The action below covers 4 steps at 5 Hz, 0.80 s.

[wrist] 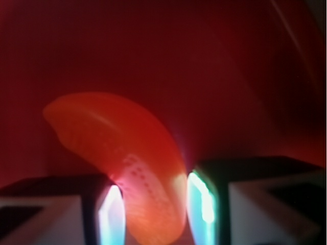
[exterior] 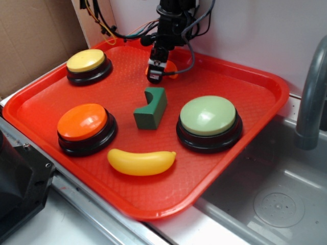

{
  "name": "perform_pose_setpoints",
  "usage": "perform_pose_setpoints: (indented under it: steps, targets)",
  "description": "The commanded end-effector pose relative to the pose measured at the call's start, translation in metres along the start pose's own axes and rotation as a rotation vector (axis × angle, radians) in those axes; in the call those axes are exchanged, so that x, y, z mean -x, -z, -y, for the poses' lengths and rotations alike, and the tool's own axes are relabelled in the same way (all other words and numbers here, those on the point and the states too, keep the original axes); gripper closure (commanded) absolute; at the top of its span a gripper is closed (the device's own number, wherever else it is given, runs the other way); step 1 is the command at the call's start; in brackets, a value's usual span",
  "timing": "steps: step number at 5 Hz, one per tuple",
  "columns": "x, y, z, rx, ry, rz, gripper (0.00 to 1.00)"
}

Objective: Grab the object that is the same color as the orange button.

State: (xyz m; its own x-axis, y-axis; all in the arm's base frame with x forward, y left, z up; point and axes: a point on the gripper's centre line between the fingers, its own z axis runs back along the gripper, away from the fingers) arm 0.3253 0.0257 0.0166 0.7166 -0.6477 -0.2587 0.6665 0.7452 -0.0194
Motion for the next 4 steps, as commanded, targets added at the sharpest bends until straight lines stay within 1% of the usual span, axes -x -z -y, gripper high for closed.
perform_pose_setpoints:
  steps: [1, 2, 3, 4]
  targets:
    - [-0.009, -0.101, 0.037, -0.091, -0.453, 0.070, 1.00]
    - [-0.001, -0.116, 0.053, -0.058, -0.541, 0.056, 1.00]
    - [0.036, -0.141, 0.076, -0.096, -0.655, 0.032, 1.00]
    - [0.066, -0.160, 0.097, -0.089, -0.790, 0.020, 1.00]
